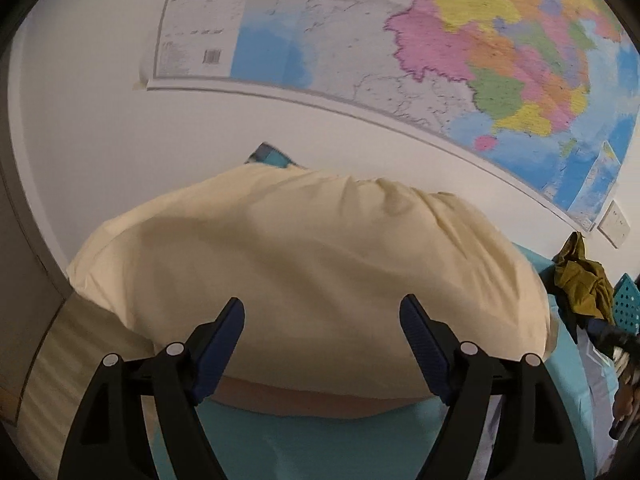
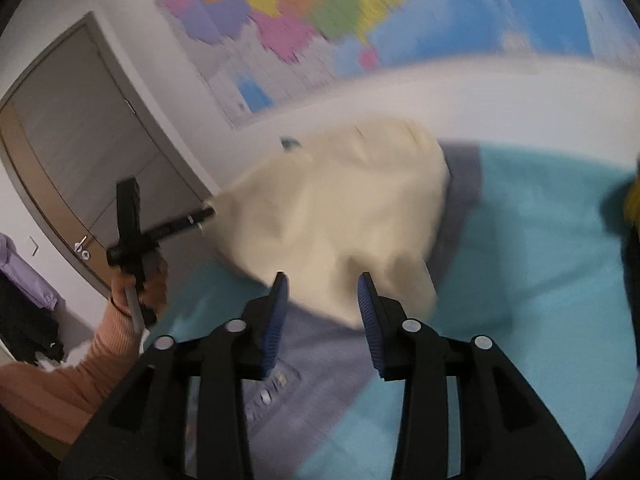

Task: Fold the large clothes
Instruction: 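Lower the jacket bundle onto the pink garment and open both tools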

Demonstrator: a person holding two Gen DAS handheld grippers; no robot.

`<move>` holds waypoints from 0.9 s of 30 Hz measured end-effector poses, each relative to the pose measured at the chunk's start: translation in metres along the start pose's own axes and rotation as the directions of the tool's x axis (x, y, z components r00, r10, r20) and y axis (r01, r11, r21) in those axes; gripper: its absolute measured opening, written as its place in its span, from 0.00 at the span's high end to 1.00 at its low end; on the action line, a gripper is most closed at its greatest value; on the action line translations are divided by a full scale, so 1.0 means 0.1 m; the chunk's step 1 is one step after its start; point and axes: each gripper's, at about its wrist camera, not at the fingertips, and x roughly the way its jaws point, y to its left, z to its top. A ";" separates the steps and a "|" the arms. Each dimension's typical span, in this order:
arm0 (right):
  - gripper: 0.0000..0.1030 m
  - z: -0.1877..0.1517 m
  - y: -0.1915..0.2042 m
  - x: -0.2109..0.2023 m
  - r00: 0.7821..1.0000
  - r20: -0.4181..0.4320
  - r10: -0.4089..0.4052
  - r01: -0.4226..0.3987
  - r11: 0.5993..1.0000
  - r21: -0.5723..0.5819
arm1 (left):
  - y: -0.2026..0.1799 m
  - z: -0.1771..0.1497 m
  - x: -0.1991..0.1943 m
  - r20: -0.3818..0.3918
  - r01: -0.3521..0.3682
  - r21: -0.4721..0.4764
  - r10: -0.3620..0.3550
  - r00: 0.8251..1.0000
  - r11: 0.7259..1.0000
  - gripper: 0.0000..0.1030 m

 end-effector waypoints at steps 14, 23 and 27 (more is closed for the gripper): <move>0.63 -0.02 -0.12 1.07 0.991 -0.128 0.028 -0.016 0.995 0.099 | -0.31 -0.20 0.15 -0.015 -0.098 0.043 0.099 0.995 0.994 0.14; 0.54 -0.04 0.29 0.97 0.995 -0.079 -0.059 0.055 0.997 -0.056 | -0.50 -0.32 -0.03 0.037 -0.128 0.069 0.125 0.991 0.989 0.09; 0.48 -0.09 0.37 0.97 0.994 -0.065 -0.090 0.082 0.990 -0.118 | -0.57 -0.39 -0.04 0.036 -0.136 0.077 0.133 0.990 0.988 0.07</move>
